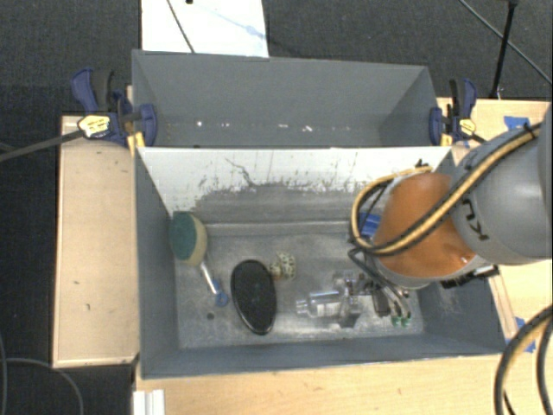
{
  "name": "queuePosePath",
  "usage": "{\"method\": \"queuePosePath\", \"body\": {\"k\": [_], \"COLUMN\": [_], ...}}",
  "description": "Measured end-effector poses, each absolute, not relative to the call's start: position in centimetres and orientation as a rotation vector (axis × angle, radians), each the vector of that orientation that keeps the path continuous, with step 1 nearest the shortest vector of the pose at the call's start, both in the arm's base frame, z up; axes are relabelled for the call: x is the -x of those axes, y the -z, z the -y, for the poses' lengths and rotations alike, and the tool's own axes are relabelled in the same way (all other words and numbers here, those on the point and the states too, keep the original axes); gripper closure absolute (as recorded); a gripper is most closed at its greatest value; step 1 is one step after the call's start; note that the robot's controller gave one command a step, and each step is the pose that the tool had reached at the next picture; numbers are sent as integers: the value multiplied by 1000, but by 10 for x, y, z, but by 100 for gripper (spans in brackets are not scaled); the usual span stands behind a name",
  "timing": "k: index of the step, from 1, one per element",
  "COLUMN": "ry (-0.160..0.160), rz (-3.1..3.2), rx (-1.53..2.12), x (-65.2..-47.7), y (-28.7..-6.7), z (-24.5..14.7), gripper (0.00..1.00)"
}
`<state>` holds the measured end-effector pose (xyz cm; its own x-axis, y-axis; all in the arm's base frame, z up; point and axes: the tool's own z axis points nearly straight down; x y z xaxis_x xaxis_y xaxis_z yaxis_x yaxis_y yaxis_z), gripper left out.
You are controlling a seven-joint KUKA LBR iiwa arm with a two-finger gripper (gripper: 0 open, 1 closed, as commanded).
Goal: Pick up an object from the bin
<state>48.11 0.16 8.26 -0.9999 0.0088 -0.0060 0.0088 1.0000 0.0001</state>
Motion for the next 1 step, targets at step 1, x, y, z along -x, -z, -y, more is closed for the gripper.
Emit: {"method": "queuePosePath", "body": {"k": [1], "ry": [-1], "rz": [-3132], "rx": [-7], "x": [-483], "y": [-183], "z": [-2], "gripper": [100]}}
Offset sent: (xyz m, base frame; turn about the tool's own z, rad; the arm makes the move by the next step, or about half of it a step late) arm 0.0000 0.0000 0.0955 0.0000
